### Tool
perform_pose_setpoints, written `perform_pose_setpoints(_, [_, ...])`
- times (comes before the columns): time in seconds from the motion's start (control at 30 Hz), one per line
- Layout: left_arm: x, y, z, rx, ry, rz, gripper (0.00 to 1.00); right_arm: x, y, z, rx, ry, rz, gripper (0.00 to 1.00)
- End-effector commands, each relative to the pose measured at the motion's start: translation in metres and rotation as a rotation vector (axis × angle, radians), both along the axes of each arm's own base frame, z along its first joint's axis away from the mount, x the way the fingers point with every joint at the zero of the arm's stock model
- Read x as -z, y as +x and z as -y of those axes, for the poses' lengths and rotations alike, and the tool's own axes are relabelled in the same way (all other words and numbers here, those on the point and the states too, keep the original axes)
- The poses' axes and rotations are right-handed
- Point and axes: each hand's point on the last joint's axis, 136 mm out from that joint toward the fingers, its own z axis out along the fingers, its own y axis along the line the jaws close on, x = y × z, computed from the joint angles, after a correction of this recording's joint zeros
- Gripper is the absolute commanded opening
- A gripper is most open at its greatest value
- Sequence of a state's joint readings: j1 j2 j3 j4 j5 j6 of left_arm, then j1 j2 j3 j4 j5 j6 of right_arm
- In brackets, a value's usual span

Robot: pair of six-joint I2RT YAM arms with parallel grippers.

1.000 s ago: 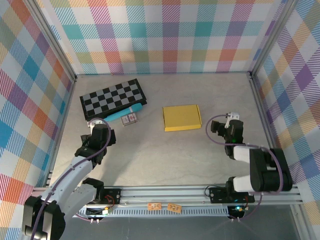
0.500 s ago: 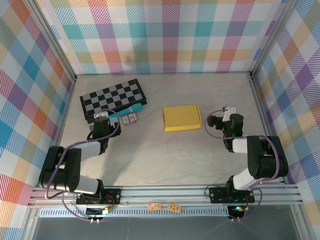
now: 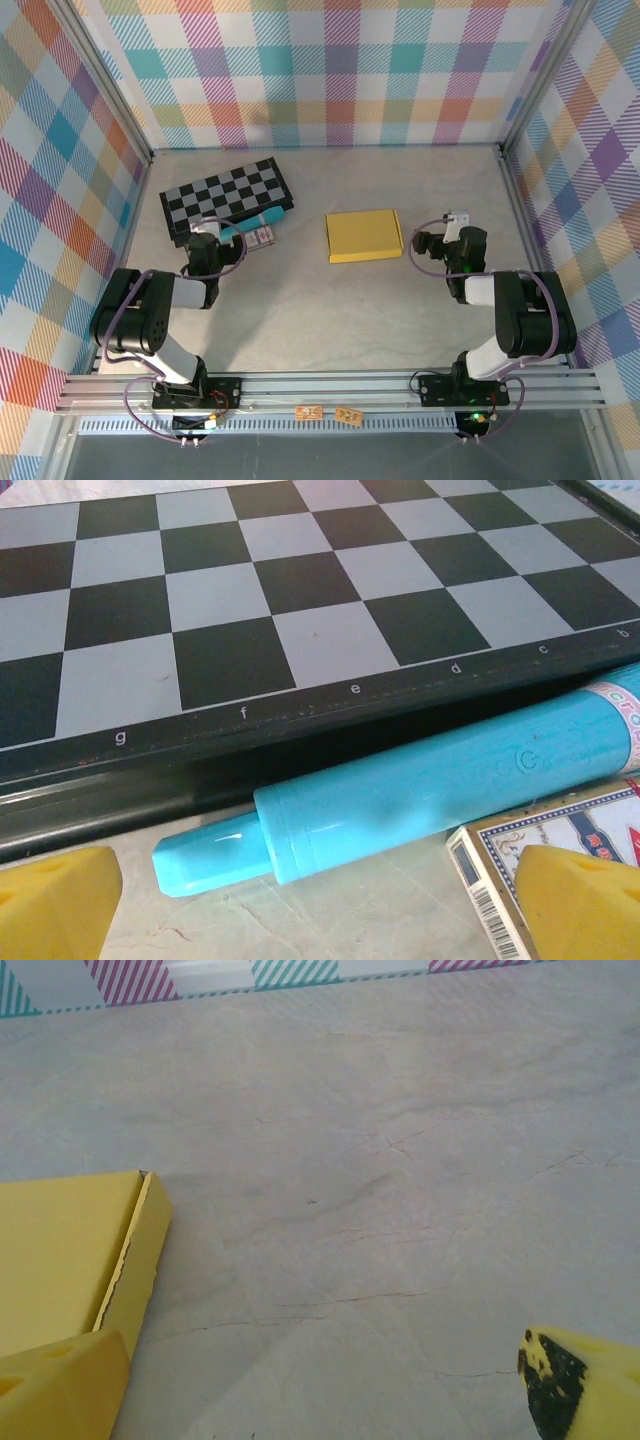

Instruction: Fold the paper box

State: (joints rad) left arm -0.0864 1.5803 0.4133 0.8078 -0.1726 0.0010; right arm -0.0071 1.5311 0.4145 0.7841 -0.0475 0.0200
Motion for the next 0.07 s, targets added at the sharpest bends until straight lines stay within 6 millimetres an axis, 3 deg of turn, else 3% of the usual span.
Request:
perform_pose_setpoints(0.0, [-0.0105,0.0044,-0.0026,0.001,0.001,0.048,1.00,-0.0065,0.0043,-0.0040,-0.026,-0.005,0.022,0.99])
perform_pose_setpoints(0.03, [-0.0106,0.0042,-0.0029,0.000,0.001,0.048,1.00,-0.0065,0.0023,-0.0029,-0.016,-0.011,0.035,0.99])
